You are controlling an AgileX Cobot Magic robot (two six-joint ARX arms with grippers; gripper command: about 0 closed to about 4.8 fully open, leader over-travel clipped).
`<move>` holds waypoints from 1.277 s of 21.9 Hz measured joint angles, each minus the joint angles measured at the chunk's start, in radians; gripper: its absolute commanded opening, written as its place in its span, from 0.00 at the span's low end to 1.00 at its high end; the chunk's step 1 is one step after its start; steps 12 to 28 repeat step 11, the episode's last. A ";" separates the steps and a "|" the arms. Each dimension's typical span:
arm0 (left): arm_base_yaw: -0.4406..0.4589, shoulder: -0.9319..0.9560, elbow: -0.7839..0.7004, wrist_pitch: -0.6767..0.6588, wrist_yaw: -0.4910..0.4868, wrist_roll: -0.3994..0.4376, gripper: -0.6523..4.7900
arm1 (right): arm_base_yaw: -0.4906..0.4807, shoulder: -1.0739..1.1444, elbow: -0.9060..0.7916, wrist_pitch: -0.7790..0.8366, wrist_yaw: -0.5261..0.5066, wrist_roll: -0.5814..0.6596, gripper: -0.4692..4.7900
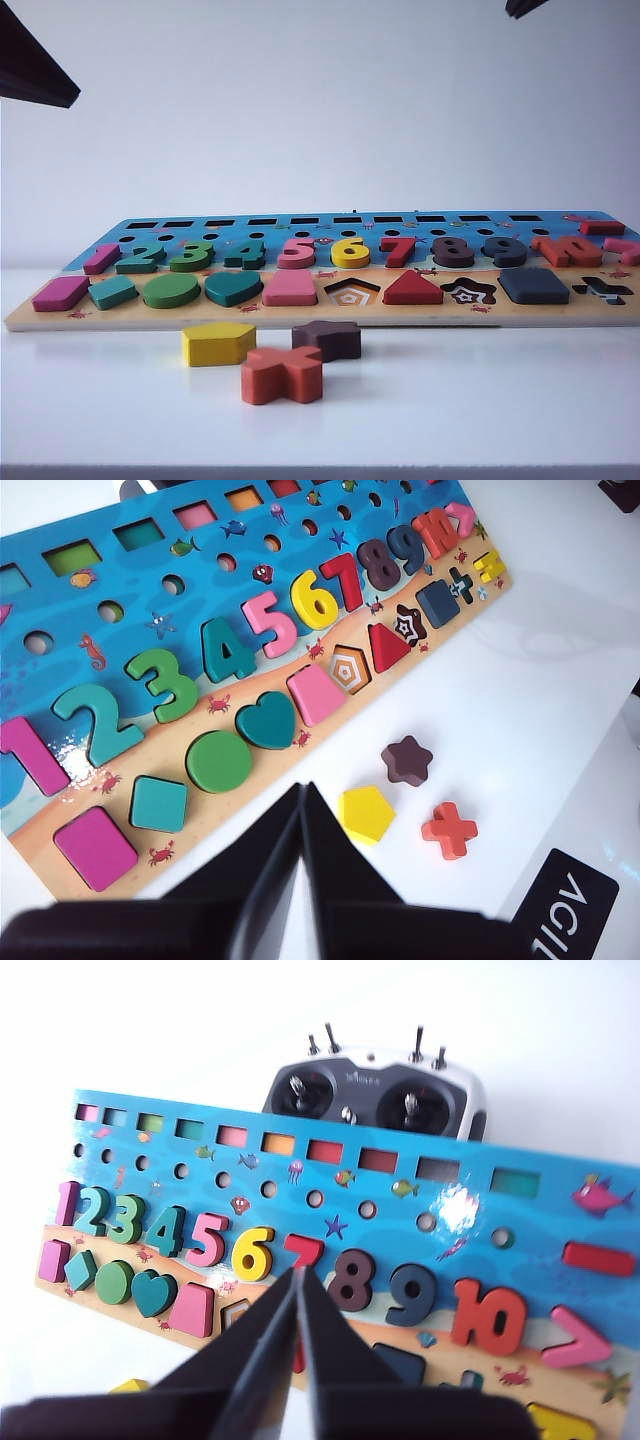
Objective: Insert the cube into the slot.
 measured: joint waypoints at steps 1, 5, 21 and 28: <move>0.000 0.000 0.000 0.000 0.000 0.000 0.14 | 0.000 -0.025 0.000 0.000 0.000 -0.047 0.08; 0.000 0.000 0.000 0.000 0.000 0.000 0.14 | 0.000 -0.052 -0.001 0.000 0.000 -0.137 0.08; 0.000 0.000 0.000 0.000 0.000 0.000 0.14 | 0.000 -0.064 -0.002 0.017 -0.019 -0.266 0.08; 0.000 0.000 0.000 0.000 0.000 0.000 0.14 | 0.000 -0.064 -0.002 0.017 -0.019 -0.266 0.08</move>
